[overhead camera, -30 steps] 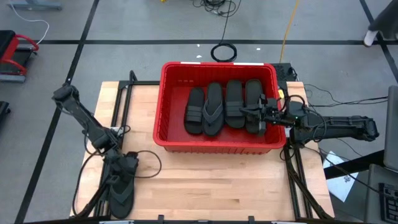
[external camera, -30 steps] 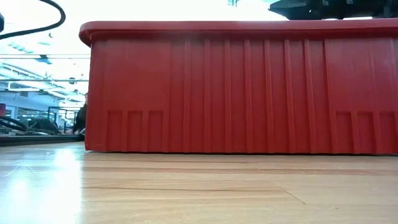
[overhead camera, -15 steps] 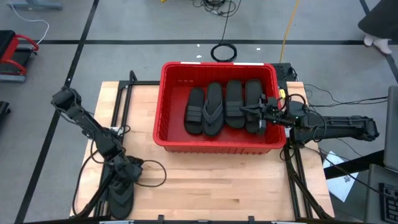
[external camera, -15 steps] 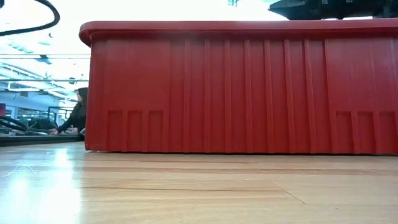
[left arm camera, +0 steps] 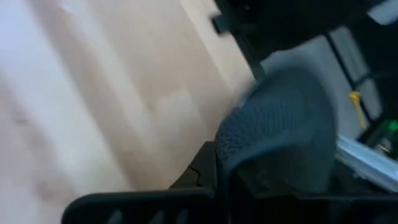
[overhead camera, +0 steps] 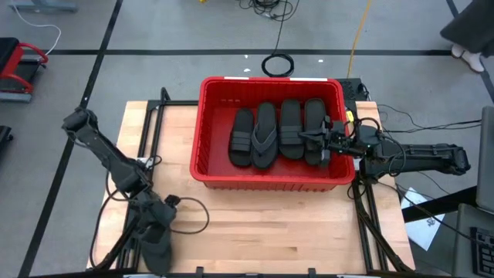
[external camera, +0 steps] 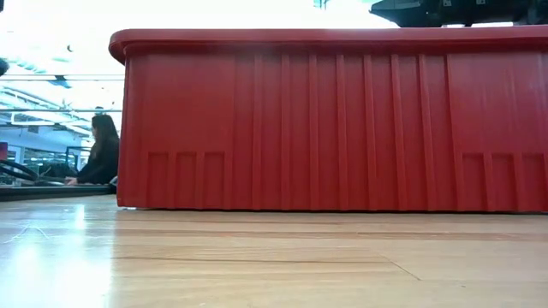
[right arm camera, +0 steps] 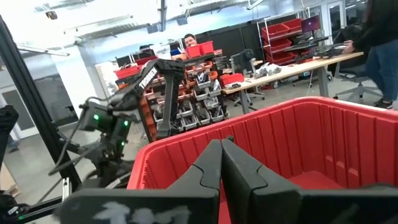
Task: Pick and place slides into bin
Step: Put the black slipper into the red bin
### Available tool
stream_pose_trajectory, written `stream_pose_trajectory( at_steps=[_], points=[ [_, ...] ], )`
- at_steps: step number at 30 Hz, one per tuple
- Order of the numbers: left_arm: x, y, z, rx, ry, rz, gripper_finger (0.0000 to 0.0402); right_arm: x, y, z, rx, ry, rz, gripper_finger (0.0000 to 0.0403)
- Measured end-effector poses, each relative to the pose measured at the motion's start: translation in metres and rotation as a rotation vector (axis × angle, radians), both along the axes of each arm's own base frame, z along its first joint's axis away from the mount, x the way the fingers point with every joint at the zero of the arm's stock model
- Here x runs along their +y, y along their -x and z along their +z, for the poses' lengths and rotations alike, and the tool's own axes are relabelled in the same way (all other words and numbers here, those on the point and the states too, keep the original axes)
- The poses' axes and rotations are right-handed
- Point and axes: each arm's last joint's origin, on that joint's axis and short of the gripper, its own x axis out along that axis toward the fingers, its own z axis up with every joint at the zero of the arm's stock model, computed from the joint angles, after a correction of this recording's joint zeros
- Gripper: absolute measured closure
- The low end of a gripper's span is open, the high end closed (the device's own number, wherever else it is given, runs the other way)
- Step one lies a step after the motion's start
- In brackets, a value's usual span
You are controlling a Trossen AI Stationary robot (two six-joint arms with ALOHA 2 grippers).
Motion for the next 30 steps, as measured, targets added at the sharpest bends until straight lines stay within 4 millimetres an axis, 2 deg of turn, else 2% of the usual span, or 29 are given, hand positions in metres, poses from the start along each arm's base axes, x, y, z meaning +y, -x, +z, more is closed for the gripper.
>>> stream_pose_trajectory(
  at_steps=[9,15,18,22,26,30],
  points=[
    [0.018,-0.008,0.055,-0.1,-0.091,0.18,0.04,0.0,0.0,0.0,0.003,0.001,0.006,0.0403],
    [0.027,-0.005,0.099,-0.145,-0.095,0.225,0.04,0.001,0.0,-0.001,0.013,0.01,0.036,0.0403],
    [0.034,0.002,0.117,-0.15,-0.171,0.246,0.04,0.002,-0.001,-0.002,0.026,0.024,0.08,0.0403],
    [0.047,0.007,0.143,-0.234,-0.293,0.397,0.0401,0.003,-0.001,-0.003,0.038,0.025,0.109,0.0403],
    [0.061,0.011,0.17,-0.379,-0.294,0.541,0.0401,0.003,-0.001,-0.003,0.038,0.026,0.111,0.0403],
    [0.075,0.022,0.179,-0.51,-0.307,0.718,0.0401,0.003,-0.001,-0.004,0.044,0.049,0.109,0.0403]
  ],
)
